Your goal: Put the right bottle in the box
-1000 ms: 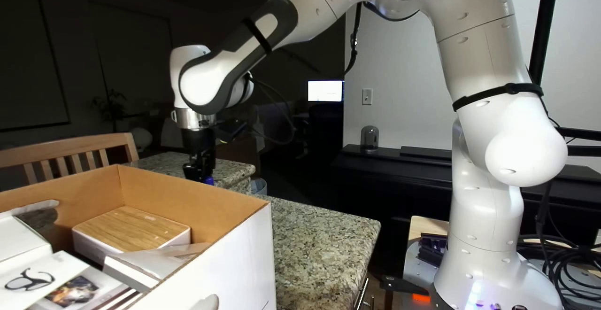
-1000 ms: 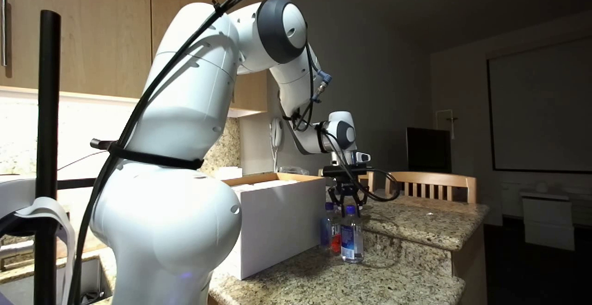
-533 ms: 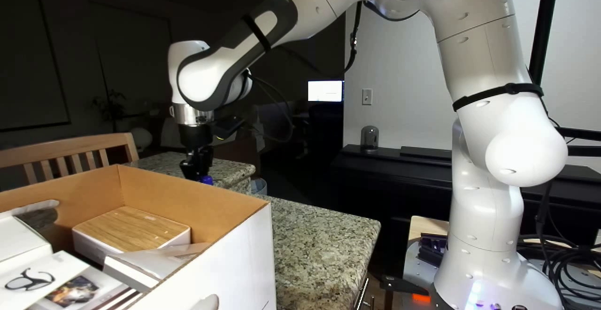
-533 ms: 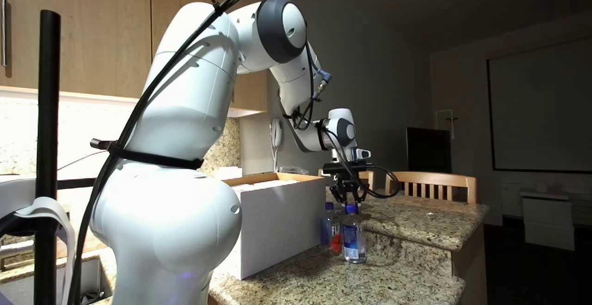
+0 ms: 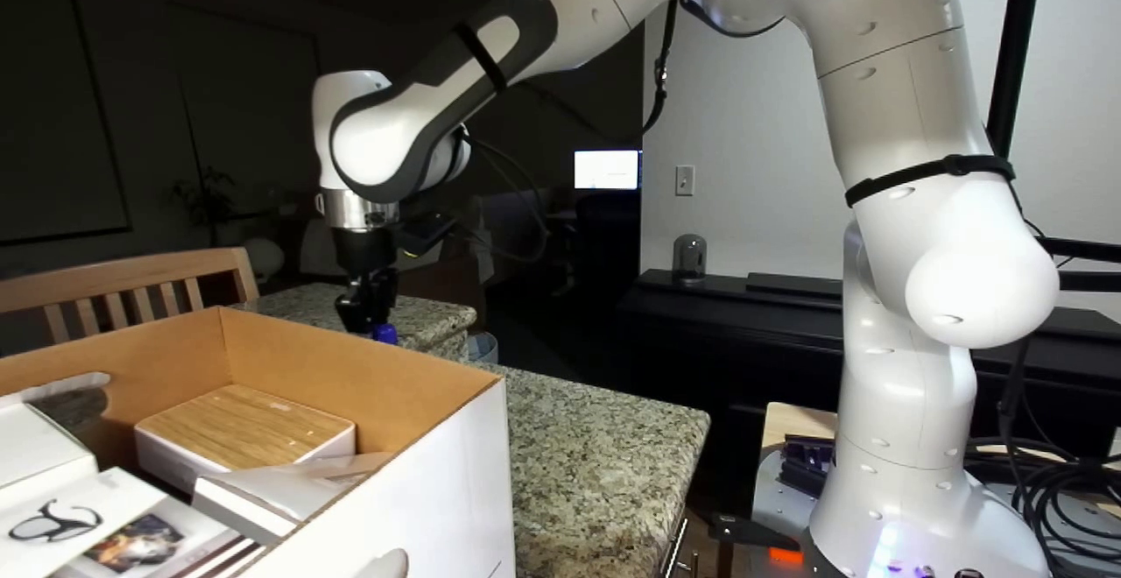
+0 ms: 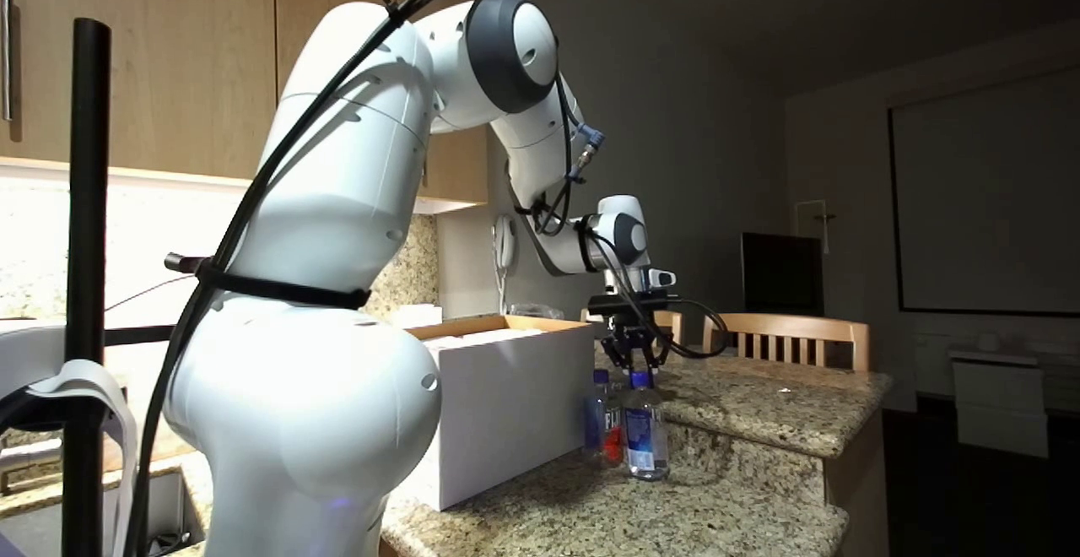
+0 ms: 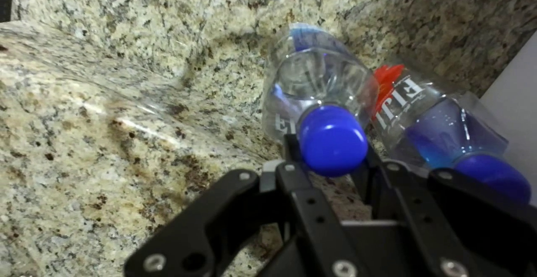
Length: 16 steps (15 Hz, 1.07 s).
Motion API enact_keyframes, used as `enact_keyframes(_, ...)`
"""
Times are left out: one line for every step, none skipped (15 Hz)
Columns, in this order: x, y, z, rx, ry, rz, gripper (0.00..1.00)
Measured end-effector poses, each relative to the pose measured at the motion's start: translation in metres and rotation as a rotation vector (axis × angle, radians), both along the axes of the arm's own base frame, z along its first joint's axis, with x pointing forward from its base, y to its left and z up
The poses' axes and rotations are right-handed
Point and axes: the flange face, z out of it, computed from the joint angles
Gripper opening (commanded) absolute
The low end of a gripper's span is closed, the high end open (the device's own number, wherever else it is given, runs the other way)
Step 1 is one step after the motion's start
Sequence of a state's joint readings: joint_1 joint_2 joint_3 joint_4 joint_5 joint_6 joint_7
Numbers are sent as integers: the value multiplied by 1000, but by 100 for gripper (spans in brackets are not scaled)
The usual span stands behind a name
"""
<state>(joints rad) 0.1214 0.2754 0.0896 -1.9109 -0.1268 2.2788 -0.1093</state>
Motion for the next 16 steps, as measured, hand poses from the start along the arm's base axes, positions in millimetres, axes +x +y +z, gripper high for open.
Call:
enact_keyframes(-1,1,5,-1,-3,2,15)
enact_keyframes(-3,1,11,-5,-5,4,15)
enact_keyframes(-5,2,18,-9,-4,6,15)
enact_keyframes(-8,3,26,-16,-2,10,15)
enact_keyframes(-11,4,36,-26,1,14,15)
enact_keyframes(-14,5,46,-35,5,18,15)
enact_keyframes(-18,7,58,-44,9,23,15)
enact_keyframes(-21,10,72,-51,13,27,15)
enact_keyframes(-24,12,86,-58,14,31,15)
enact_keyframes(-27,15,101,-63,13,34,15)
enact_keyframes(-29,18,119,-68,4,38,15)
enact_keyframes(-31,22,137,-73,-9,42,15)
enact_keyframes(-33,25,157,-78,-25,46,15)
enact_keyframes(-35,27,178,-86,-45,48,15)
enact_keyframes(-37,28,198,-94,-67,51,15)
enact_keyframes(-38,29,218,-101,-90,51,15)
